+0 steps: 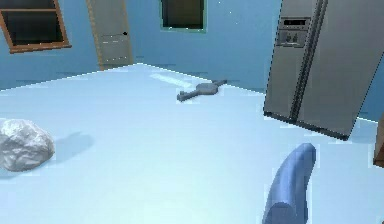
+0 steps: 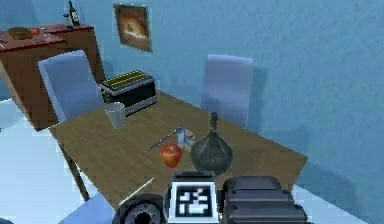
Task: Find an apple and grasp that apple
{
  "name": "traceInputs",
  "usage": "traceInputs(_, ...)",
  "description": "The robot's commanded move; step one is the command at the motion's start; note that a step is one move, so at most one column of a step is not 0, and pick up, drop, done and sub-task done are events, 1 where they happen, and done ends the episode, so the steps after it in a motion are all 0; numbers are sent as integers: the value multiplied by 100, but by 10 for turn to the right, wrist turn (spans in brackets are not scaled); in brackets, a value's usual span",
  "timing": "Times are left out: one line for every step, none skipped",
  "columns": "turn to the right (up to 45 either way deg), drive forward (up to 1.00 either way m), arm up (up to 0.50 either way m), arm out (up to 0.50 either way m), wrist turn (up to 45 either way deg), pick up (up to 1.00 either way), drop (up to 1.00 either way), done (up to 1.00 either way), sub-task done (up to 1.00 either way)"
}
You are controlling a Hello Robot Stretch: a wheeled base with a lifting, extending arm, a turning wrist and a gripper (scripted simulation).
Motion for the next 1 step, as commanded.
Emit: traceInputs(0,0,0,34,0,0,0,0,0)
